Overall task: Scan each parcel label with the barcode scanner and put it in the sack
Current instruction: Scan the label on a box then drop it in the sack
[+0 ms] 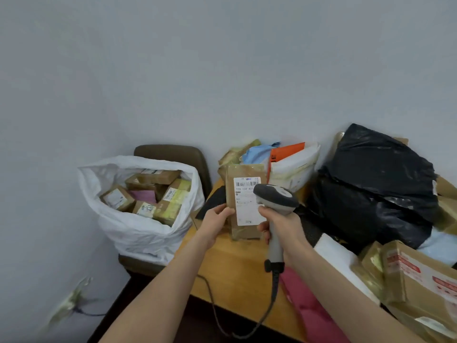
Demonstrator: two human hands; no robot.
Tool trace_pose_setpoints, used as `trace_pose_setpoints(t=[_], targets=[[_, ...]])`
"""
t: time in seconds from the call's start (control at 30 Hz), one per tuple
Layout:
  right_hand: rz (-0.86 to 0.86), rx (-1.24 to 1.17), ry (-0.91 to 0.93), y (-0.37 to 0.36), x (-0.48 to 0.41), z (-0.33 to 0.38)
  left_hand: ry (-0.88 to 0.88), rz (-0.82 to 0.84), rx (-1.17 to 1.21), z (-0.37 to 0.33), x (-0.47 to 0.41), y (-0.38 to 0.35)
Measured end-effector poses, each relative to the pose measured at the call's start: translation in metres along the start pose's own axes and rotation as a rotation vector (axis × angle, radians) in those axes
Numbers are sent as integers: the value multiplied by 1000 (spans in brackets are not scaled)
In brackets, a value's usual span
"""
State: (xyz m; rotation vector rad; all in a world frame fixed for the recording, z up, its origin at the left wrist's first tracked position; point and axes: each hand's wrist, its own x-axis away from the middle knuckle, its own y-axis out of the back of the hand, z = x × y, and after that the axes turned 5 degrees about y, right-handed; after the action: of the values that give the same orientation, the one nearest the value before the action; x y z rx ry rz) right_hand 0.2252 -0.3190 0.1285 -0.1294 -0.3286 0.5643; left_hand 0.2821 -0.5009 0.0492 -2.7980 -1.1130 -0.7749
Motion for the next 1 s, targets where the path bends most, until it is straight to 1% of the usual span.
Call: trace_pose_setpoints(t=[0.1,0.3,0.43,0.6,0.7,0.87,1.0], targets=[[59,-5,-32,-75,-24,-8,17,-54,54,-5,-13,69],[136,19,-118,-249,-81,-36,76,-189,148,-10,-55,238],[166,47,-147,-327,-111,-48,175,-288,217,-13,-92,325],[177,98,-199,-386,-151,-59,290,-358,279,-12,-153,389],[187,111,-226,-409,-177,-67,312,-388,344,-14,-186,410],[187,123,-300,-439,-218,-76,417,-460,429,-11,-240,443],[156,120,-335,-456,-247,-83,449,-478,407,-11,-282,466]])
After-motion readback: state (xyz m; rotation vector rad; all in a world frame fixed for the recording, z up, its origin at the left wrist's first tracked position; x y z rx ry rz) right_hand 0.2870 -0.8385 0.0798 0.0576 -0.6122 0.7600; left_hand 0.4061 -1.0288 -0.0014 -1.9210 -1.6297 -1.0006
